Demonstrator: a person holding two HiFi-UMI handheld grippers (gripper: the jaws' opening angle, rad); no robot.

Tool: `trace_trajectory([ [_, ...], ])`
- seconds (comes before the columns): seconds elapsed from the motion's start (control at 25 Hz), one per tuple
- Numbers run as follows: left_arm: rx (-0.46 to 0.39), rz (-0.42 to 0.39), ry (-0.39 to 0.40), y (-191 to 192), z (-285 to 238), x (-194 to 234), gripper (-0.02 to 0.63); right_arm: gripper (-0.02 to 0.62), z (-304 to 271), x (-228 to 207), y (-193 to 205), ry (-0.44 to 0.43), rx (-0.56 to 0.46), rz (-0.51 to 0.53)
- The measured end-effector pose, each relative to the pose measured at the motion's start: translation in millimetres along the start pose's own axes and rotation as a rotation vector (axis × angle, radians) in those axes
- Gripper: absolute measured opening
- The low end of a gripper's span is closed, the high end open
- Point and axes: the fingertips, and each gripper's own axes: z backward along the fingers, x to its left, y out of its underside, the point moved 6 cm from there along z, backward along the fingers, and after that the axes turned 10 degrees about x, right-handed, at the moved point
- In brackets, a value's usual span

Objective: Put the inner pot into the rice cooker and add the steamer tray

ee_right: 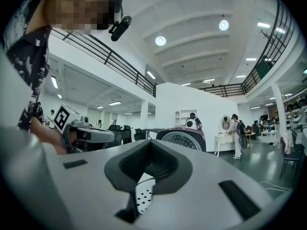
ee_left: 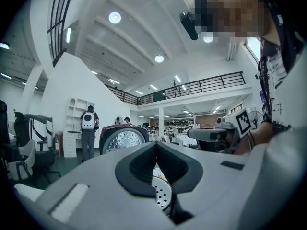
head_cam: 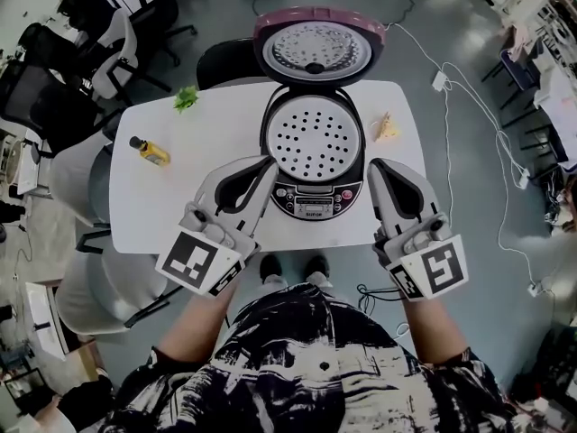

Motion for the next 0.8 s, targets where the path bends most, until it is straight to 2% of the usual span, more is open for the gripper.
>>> trace_trajectory([
  [0.8,0.000,0.007,-0.004,6.0,2.8,1.4,0.005,-0.002,-3.1,4.3,1.2,-0.007,0.004,0.023],
])
